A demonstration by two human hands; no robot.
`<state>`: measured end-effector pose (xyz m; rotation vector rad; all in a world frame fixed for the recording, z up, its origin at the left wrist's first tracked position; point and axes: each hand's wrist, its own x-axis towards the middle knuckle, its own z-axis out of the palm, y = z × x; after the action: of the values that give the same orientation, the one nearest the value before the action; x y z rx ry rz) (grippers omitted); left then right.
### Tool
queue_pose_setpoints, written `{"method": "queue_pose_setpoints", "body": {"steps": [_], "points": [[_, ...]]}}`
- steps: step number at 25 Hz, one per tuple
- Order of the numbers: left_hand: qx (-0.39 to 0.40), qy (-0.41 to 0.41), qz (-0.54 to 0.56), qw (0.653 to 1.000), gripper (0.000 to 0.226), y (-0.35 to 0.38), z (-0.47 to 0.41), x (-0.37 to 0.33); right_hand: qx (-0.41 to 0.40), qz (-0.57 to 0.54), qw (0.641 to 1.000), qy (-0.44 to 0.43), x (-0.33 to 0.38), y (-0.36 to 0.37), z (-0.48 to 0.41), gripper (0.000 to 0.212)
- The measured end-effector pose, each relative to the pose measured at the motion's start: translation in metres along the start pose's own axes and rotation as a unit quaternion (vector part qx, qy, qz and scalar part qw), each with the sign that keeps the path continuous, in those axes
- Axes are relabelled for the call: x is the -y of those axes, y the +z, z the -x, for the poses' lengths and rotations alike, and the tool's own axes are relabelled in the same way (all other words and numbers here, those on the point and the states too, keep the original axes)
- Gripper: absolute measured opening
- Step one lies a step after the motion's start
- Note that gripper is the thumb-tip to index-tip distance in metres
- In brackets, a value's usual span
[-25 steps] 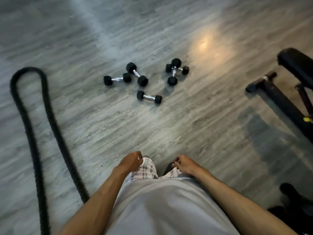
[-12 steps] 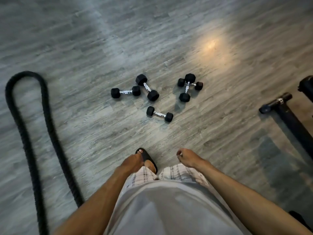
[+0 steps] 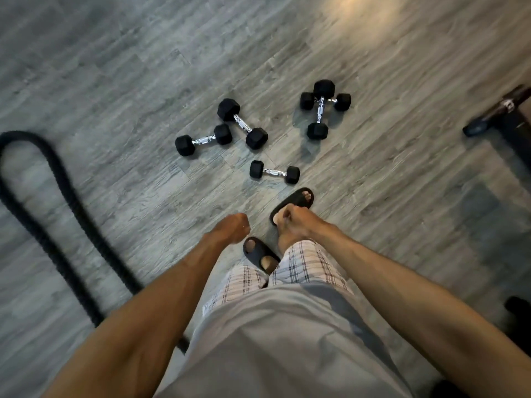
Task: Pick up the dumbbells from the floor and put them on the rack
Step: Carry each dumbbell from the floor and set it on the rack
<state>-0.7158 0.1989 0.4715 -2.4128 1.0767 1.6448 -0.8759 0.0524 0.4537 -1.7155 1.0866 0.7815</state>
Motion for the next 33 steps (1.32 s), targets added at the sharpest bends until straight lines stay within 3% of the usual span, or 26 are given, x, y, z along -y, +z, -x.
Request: {"method": "queue_pose_setpoints", "body": {"steps": [4, 8, 15, 22, 26, 28, 33], "points": [[0.016, -0.074, 0.167, 0.983, 0.022, -0.032, -0.057, -0.025, 0.017, 0.049, 0.999, -0.017, 0.005, -0.036, -0.045, 0.023], [0.001, -0.107, 0.261, 0.959, 0.024, -0.059, -0.12, -0.041, 0.04, 0.073, 0.996, -0.021, 0.009, -0.071, -0.095, 0.025], [0.002, -0.141, 0.314, 0.939, 0.015, -0.063, -0.287, -0.039, 0.033, 0.069, 0.997, -0.003, -0.014, -0.062, -0.241, 0.011], [-0.004, -0.239, 0.359, 0.902, 0.011, -0.016, -0.484, 0.018, 0.005, 0.049, 0.999, 0.002, -0.054, -0.007, -0.435, 0.023], [-0.04, -0.313, 0.395, 0.863, 0.062, 0.019, -0.56, 0.062, -0.018, 0.108, 0.994, -0.02, -0.076, 0.02, -0.521, 0.042], [-0.042, -0.338, 0.434, 0.834, 0.076, 0.033, -0.583, 0.073, -0.016, 0.144, 0.989, -0.03, -0.087, 0.031, -0.558, 0.046], [-0.003, -0.374, 0.518, 0.769, 0.065, 0.054, -0.622, 0.086, 0.019, 0.16, 0.986, -0.049, -0.106, 0.047, -0.609, 0.031]]}}
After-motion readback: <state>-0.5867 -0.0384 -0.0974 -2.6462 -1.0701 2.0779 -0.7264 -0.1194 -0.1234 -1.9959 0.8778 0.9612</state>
